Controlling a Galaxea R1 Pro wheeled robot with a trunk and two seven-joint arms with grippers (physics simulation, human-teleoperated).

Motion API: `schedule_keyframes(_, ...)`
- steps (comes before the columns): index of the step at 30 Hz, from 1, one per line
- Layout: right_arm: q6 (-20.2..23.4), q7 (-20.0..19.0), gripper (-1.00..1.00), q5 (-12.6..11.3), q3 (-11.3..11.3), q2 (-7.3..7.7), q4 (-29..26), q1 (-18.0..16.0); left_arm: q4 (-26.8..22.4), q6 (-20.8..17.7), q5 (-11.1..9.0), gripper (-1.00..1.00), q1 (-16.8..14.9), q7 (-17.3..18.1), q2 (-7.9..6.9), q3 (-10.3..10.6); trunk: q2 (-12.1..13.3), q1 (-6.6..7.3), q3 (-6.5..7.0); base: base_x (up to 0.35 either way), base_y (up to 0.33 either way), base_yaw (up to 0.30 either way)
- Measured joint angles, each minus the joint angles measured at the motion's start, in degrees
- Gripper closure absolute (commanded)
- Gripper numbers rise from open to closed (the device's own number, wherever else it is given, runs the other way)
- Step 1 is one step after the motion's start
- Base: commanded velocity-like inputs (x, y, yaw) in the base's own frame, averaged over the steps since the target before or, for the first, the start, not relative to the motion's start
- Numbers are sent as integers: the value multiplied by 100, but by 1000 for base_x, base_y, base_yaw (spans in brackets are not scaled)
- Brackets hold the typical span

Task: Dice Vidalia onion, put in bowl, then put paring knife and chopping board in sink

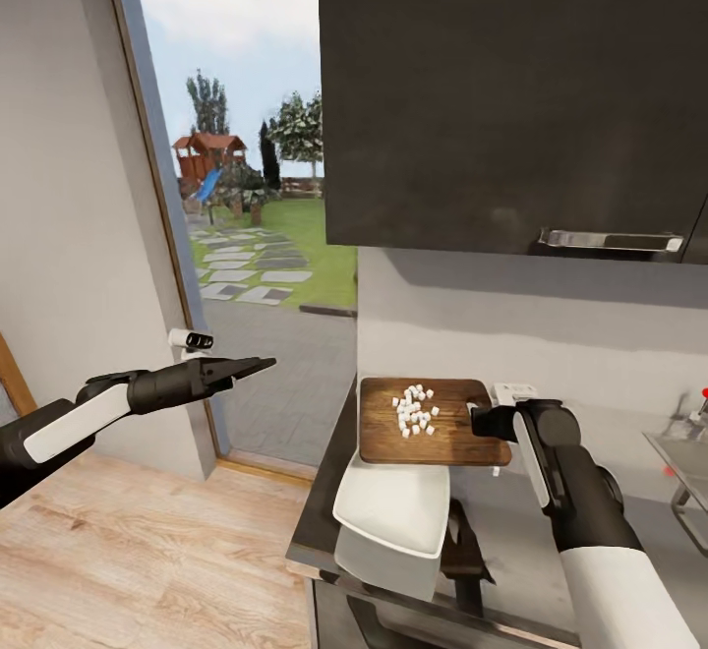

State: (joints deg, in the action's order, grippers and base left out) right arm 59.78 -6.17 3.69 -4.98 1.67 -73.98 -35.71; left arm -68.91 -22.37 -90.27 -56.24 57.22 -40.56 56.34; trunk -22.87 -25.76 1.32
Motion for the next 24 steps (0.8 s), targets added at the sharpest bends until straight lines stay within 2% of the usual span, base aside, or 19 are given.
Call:
schedule_keyframes(10,-80,-62,100,16,-5,0,58,3,0,-1,0,-100,0,0,0,0,0,0,0,0,0,0)
schedule_keyframes(17,-694,-67,100,-14,4,-6,61,136,0,-1,0,-100,0,0,1,0,0,0,0,0,0,0)
schedule_keyframes(24,-818,-77,100,-19,5,-9,71,234,0,-1,0,-100,0,0,8,0,0,0,-1,0,0,0)
